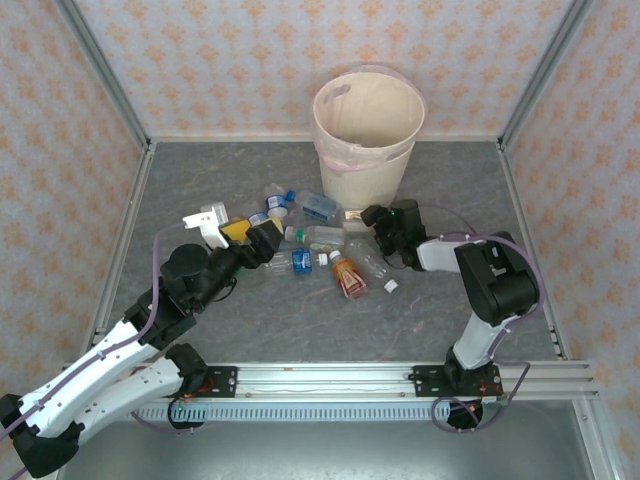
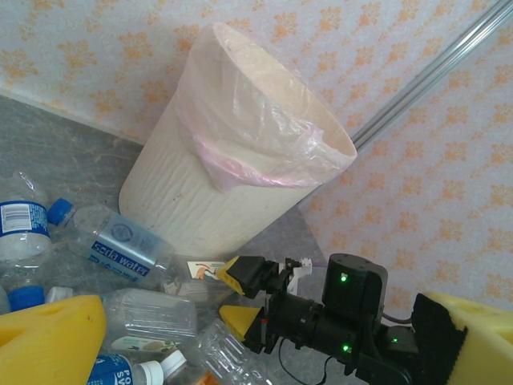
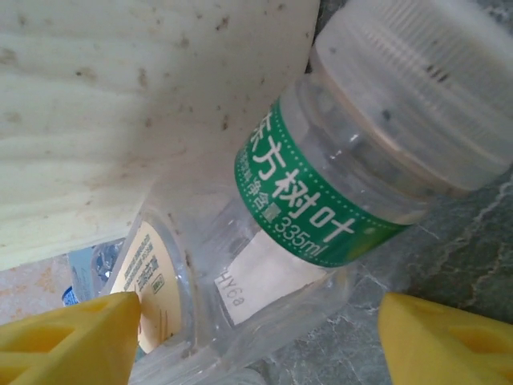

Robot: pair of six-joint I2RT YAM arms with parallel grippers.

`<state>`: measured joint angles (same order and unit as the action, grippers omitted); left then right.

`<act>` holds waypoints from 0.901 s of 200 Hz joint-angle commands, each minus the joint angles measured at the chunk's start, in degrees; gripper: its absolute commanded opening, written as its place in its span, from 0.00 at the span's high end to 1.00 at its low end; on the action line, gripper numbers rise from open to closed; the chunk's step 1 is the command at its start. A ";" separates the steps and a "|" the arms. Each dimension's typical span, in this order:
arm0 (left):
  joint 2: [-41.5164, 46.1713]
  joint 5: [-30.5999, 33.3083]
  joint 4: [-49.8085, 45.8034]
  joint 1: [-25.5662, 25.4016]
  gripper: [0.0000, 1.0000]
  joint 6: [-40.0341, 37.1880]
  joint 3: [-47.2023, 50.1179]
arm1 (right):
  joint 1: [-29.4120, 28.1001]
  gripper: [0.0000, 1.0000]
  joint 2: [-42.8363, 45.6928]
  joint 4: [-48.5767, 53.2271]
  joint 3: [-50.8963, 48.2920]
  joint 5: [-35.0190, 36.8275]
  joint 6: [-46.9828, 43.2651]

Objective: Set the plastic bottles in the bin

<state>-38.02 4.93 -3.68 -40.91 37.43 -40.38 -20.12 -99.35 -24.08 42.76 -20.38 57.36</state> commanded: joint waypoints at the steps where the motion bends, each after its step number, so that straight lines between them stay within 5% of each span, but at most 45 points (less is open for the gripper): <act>1: -0.22 -0.80 -1.83 -0.40 0.01 -1.30 -2.20 | 0.61 0.24 -1.14 1.83 0.53 2.25 0.46; 136: -2.94 -4.01 -0.36 -0.39 0.01 -0.34 -2.56 | 14.35 0.27 14.93 16.78 -8.89 7.19 -11.27; 180: -3.45 -5.32 0.59 -0.36 0.01 0.01 -1.91 | 19.69 0.20 21.19 22.14 -8.56 7.49 -17.30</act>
<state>-41.23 1.48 -3.62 -40.91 37.47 -41.10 -1.43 -82.08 -7.38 34.44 -14.85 45.30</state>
